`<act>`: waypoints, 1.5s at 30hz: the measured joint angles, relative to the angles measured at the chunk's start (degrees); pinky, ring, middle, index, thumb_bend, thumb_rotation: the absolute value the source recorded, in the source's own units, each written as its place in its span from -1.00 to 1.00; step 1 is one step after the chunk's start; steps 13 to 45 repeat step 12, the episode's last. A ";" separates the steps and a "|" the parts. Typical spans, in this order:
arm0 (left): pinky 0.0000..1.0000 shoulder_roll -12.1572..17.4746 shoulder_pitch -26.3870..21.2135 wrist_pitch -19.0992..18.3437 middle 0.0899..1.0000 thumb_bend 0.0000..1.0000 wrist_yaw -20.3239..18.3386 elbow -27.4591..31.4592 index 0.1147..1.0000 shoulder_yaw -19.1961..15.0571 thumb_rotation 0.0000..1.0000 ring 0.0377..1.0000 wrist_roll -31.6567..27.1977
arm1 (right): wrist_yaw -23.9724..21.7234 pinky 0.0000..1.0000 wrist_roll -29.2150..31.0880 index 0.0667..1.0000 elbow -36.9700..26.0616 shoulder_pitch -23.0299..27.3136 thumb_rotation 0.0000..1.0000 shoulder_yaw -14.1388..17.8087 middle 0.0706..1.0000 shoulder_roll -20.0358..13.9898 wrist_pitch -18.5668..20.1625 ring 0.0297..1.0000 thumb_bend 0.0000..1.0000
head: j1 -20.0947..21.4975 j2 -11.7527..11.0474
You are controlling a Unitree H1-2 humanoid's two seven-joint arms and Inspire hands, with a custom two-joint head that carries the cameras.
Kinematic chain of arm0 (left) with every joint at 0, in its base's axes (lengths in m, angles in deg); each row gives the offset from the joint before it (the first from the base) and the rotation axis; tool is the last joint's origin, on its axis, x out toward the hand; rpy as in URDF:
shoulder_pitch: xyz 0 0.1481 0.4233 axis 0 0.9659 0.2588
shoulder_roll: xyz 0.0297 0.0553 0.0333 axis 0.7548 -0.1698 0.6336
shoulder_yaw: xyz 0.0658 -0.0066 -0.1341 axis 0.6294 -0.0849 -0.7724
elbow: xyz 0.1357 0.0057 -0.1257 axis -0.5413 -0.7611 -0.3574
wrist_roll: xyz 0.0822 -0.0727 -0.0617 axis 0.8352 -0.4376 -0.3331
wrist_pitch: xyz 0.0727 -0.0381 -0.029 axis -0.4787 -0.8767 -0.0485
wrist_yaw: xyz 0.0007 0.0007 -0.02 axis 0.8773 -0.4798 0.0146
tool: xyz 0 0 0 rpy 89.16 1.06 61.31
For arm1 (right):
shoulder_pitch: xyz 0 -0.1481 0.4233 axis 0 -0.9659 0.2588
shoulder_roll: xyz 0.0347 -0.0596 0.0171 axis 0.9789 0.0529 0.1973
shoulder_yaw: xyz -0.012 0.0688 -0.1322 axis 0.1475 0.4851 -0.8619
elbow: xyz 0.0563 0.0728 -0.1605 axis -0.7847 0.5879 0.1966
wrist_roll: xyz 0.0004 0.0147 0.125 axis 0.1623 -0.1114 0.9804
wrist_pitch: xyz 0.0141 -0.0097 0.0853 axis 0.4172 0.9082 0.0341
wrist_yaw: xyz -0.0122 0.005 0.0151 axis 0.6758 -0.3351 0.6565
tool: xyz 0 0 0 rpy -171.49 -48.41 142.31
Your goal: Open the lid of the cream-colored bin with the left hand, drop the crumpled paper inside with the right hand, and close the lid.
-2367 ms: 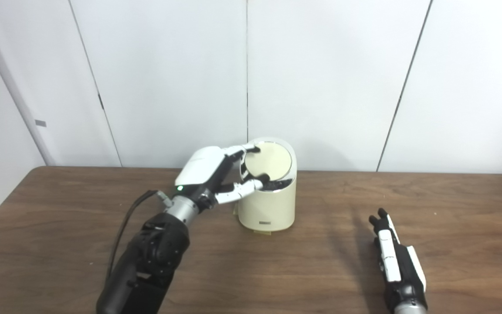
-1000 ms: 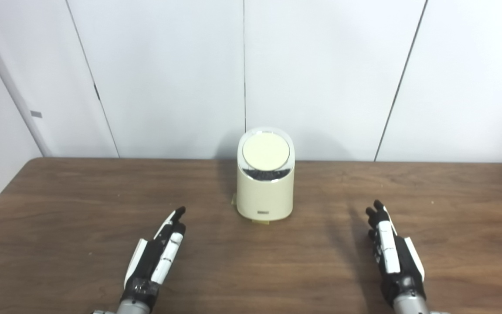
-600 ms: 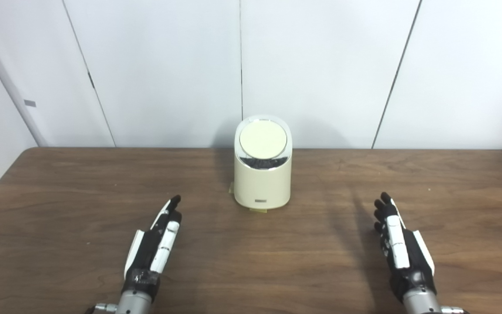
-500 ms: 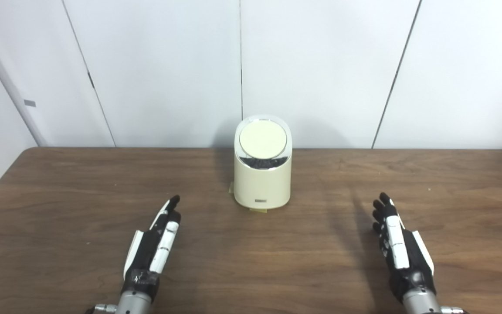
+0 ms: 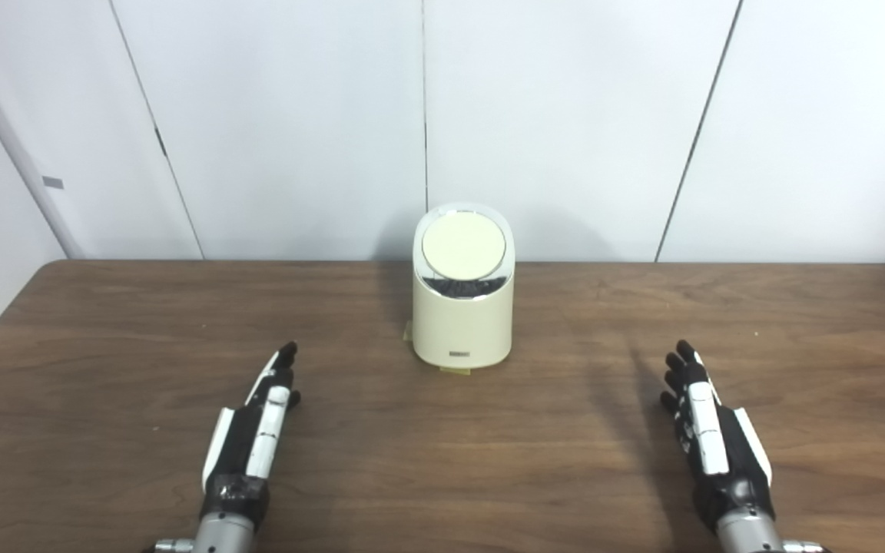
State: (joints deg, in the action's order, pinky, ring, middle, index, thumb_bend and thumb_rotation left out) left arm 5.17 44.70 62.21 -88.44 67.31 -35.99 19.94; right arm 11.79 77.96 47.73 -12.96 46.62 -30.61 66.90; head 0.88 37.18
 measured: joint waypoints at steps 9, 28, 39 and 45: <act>0.98 0.32 -0.59 0.04 0.95 -0.02 0.07 -0.66 1.00 -0.33 0.84 0.97 -0.34 | 0.17 0.99 0.03 0.96 0.90 0.25 1.00 0.25 0.95 -0.02 -1.13 0.96 0.15 | 0.53 -0.79; 0.99 0.30 -0.63 0.03 0.95 -0.03 0.06 -0.68 1.00 -0.28 0.82 0.97 -0.58 | 0.20 1.00 0.28 0.96 2.02 0.93 1.00 0.66 0.96 -0.03 -1.89 0.96 0.21 | 0.61 -0.97; 0.99 0.30 -0.63 0.03 0.95 -0.03 0.06 -0.68 1.00 -0.28 0.82 0.97 -0.58 | 0.20 1.00 0.28 0.96 2.02 0.93 1.00 0.66 0.96 -0.03 -1.89 0.96 0.21 | 0.61 -0.97; 0.99 0.30 -0.63 0.03 0.95 -0.03 0.06 -0.68 1.00 -0.28 0.82 0.97 -0.58 | 0.20 1.00 0.28 0.96 2.02 0.93 1.00 0.66 0.96 -0.03 -1.89 0.96 0.21 | 0.61 -0.97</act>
